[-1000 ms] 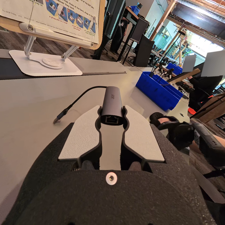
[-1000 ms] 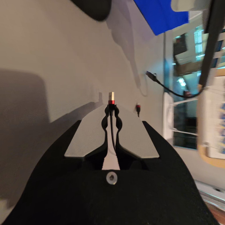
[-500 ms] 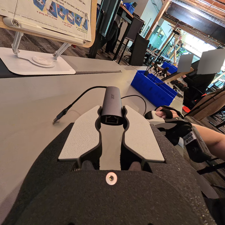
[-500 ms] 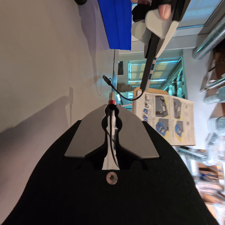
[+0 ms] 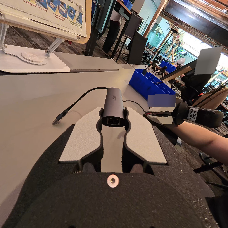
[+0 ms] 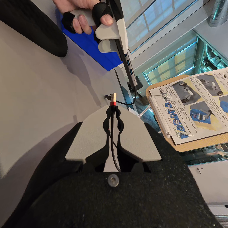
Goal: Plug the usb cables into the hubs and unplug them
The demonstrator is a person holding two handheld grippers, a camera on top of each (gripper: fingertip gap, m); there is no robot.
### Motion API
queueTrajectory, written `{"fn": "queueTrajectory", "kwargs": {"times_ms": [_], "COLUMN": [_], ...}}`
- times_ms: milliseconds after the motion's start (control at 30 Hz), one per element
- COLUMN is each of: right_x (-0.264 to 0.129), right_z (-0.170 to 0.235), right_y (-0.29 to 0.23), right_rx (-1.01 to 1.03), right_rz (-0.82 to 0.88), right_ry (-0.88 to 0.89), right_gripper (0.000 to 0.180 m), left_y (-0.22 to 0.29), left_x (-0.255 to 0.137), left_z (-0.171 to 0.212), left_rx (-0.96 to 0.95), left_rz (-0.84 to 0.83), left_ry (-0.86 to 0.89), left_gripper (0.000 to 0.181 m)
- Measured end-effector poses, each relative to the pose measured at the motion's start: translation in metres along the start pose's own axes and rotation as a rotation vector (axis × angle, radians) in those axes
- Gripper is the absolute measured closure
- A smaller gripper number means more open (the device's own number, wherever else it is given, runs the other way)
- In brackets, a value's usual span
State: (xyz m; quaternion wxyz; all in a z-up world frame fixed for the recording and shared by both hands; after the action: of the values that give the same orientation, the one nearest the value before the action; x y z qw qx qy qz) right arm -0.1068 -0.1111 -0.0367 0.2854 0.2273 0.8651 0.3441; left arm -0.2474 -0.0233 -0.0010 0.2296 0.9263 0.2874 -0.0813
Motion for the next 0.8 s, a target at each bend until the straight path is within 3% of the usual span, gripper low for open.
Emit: {"fn": "queueTrajectory", "kwargs": {"times_ms": [633,800], "right_x": [0.005,0.023], "right_z": [0.011,0.038], "right_y": [-0.003,-0.031], "right_rx": [0.084,0.076], "right_rz": [-0.055,-0.218], "right_ry": [-0.030,-0.214], "right_gripper": [0.172,0.172], "left_y": [0.003,0.001], "left_x": [-0.001,0.001], "left_z": [0.003,0.006], "left_rx": [-0.006,-0.012], "left_rz": [0.009,0.006], "left_ry": [-0.003,-0.010], "left_gripper": [0.148,0.148]}}
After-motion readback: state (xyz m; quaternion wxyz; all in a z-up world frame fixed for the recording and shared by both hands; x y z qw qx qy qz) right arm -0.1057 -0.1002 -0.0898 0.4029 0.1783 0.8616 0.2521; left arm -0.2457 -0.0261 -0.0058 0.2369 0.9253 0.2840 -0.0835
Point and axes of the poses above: each gripper's, where its closed fingertips meet, x out along the fingers, z out of its underside, y = z × x across the jaws, the point moved 2 cm from there along -x, back along the fingers, and after that the axes turned 15 degrees about -z, right-handed, at the moved point
